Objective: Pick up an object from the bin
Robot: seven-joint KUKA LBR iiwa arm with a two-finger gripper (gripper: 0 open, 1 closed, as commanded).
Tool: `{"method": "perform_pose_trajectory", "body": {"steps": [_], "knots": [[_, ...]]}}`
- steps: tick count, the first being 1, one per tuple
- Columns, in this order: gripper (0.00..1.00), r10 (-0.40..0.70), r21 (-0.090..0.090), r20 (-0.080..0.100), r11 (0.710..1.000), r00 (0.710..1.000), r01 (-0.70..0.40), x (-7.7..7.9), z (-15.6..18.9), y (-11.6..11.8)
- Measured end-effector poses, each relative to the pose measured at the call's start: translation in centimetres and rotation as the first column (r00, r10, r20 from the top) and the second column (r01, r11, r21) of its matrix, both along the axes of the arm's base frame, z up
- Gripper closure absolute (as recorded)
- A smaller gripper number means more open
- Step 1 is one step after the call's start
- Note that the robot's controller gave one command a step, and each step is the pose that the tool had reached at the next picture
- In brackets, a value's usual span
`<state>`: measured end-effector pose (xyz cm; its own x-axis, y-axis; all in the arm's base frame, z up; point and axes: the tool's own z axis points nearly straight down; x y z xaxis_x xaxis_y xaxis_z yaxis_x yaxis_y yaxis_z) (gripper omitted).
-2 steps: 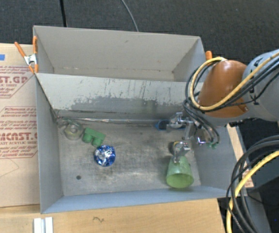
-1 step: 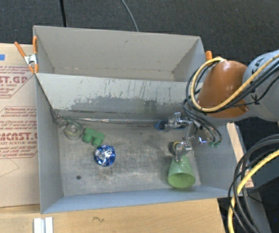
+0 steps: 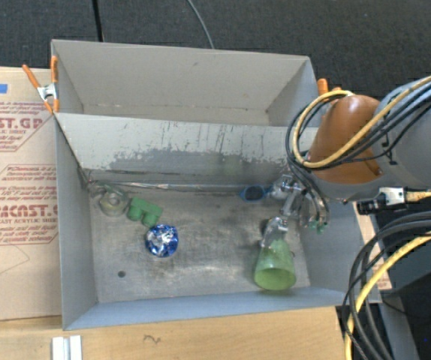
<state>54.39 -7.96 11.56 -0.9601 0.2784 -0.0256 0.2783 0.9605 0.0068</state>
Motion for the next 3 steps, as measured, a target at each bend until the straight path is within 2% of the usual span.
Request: {"method": "perform_pose_trajectory", "body": {"steps": [1, 2, 3], "knots": [[0.00, 0.106, 0.001, -0.024, 0.994, 0.994, -0.106, -1.4, -1.3, -0.1], [0.00, 0.502, 0.002, -0.023, 0.865, 0.864, -0.502, -2.2, 2.0, -3.3], [0.00, 0.721, -0.001, -0.020, 0.693, 0.693, -0.721, 4.2, -4.3, -1.7]]}}
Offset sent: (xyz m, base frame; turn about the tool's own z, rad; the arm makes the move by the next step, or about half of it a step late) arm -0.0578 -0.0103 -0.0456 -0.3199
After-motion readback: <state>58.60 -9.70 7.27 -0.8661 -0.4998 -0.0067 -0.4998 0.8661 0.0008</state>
